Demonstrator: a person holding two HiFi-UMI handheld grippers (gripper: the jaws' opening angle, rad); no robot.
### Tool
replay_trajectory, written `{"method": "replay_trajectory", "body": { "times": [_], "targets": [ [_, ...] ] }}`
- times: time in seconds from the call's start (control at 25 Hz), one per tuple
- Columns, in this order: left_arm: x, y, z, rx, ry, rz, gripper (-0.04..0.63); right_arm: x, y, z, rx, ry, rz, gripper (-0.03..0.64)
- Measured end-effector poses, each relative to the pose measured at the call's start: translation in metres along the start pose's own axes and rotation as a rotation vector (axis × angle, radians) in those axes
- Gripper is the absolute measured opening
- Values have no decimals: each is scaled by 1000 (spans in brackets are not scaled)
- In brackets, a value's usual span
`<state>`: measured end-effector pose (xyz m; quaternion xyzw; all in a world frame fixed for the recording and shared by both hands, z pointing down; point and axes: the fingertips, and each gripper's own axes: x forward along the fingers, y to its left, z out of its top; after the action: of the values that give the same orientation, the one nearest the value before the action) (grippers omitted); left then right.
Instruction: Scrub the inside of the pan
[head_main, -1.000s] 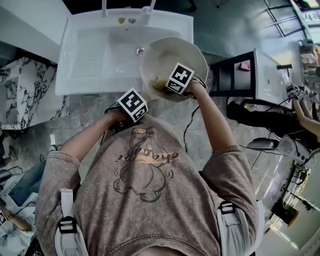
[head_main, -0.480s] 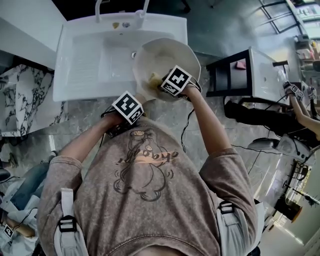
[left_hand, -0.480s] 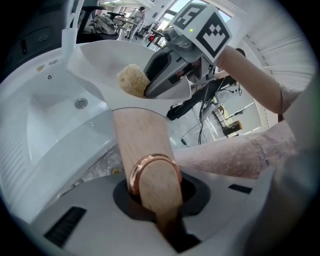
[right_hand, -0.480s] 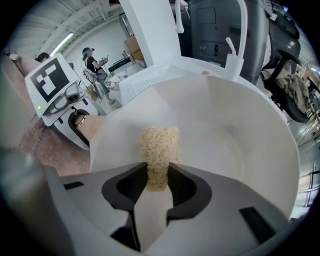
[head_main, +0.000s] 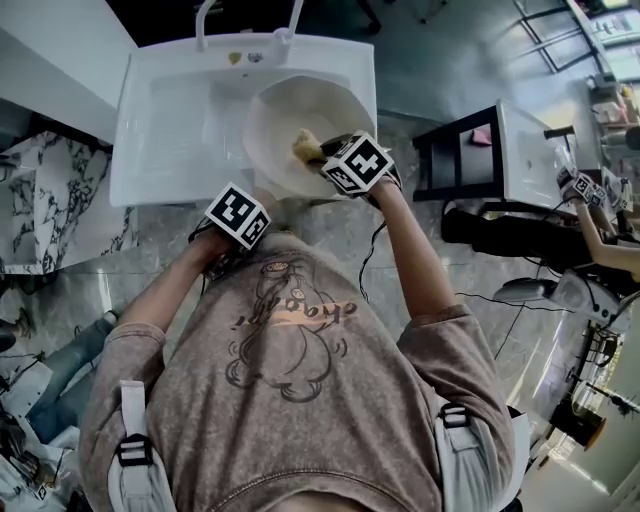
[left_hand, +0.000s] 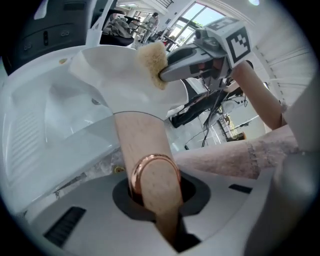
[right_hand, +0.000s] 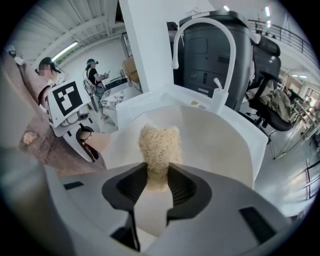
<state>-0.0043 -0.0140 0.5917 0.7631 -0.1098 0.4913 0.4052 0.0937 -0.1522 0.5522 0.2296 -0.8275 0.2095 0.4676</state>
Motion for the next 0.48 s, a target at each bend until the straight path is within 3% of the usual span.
{"method": "replay_trajectory", "body": {
  "times": [0.2, 0.48],
  "targets": [
    [-18, 17, -7, -85, -38, 19, 54, -26, -11, 3, 34, -106, -109, 141],
    [-40, 38, -18, -217, -121, 27, 55, -67, -22, -12, 234, -346, -258, 142]
  ]
}}
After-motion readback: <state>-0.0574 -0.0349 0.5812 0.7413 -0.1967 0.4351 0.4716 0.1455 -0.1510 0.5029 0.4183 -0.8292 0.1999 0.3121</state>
